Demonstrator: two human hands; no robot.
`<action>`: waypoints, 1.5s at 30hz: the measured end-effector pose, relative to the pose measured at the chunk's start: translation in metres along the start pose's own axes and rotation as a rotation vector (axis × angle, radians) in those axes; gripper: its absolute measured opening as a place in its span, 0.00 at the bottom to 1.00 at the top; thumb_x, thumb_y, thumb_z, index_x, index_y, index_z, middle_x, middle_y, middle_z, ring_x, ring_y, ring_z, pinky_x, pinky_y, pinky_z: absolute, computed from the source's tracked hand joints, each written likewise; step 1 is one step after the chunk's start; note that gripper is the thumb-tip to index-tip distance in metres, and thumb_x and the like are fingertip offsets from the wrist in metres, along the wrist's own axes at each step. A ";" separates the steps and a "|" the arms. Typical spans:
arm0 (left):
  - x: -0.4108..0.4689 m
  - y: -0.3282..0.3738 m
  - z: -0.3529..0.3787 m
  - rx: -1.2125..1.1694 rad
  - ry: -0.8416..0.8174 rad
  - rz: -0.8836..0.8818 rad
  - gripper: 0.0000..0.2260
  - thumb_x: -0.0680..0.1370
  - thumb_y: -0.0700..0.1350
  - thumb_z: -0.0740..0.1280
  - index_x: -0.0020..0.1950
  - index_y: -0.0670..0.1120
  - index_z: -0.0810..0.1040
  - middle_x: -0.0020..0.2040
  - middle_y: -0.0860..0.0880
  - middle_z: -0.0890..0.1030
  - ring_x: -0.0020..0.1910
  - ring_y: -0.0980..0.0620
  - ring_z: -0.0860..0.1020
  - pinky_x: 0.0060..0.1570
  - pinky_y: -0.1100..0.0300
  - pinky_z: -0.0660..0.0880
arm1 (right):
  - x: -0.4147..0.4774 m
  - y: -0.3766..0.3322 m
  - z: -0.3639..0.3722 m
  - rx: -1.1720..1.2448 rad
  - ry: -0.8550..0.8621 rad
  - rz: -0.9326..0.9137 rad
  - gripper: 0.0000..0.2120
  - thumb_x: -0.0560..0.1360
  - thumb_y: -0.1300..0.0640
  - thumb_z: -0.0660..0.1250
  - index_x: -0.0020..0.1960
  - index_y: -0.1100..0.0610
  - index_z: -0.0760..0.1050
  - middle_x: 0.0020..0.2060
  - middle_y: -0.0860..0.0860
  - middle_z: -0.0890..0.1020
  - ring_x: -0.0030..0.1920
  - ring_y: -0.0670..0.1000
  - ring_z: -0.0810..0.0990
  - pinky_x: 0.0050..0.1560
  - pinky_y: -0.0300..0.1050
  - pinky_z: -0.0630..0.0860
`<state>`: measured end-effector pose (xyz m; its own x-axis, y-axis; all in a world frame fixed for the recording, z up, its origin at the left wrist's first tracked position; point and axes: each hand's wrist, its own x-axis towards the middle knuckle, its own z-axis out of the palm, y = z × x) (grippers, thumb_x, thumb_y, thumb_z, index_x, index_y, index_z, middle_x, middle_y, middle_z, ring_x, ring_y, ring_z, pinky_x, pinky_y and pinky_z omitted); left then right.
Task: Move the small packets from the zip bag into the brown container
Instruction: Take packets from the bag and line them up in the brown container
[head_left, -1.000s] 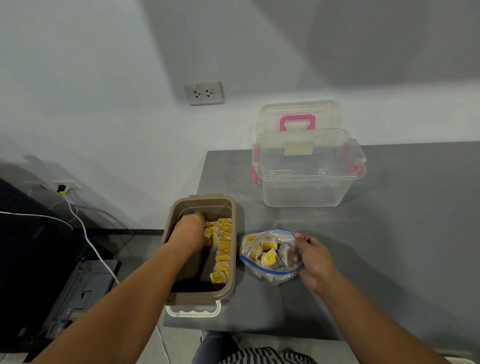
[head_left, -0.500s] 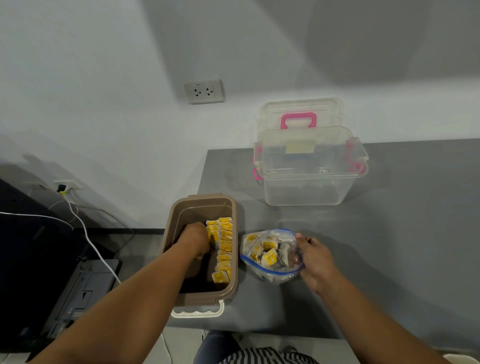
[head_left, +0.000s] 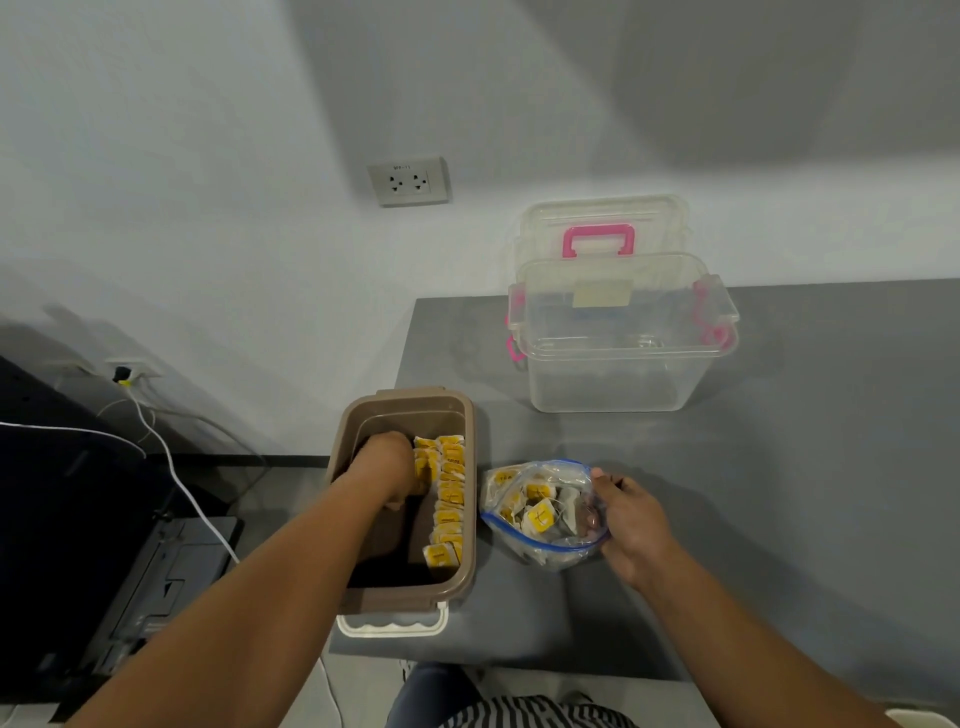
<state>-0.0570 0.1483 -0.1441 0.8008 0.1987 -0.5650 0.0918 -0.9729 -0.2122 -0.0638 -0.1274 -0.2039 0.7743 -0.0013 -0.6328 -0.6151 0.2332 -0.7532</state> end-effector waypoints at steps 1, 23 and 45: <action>-0.006 -0.002 -0.006 -0.003 0.024 0.008 0.05 0.75 0.41 0.71 0.47 0.40 0.81 0.44 0.45 0.84 0.42 0.48 0.84 0.40 0.60 0.82 | 0.000 0.000 -0.001 -0.003 -0.003 -0.001 0.09 0.82 0.55 0.65 0.50 0.62 0.77 0.48 0.62 0.83 0.46 0.59 0.83 0.45 0.52 0.81; -0.050 0.141 -0.015 0.135 0.319 0.406 0.09 0.81 0.42 0.64 0.56 0.46 0.82 0.52 0.47 0.83 0.50 0.47 0.83 0.47 0.56 0.77 | 0.004 0.012 -0.011 -0.009 -0.020 -0.089 0.10 0.82 0.55 0.66 0.45 0.60 0.75 0.37 0.56 0.84 0.40 0.56 0.82 0.51 0.58 0.80; -0.043 0.145 -0.008 -0.271 0.284 0.325 0.09 0.79 0.43 0.63 0.51 0.46 0.83 0.49 0.47 0.84 0.47 0.46 0.82 0.49 0.54 0.81 | 0.002 0.017 -0.021 -0.072 0.022 -0.150 0.10 0.82 0.55 0.65 0.47 0.61 0.77 0.40 0.58 0.85 0.41 0.54 0.83 0.47 0.53 0.81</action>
<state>-0.0730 -0.0020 -0.1441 0.9394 -0.1222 -0.3203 -0.0683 -0.9823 0.1744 -0.0756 -0.1435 -0.2213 0.8551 -0.0521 -0.5159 -0.5030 0.1581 -0.8497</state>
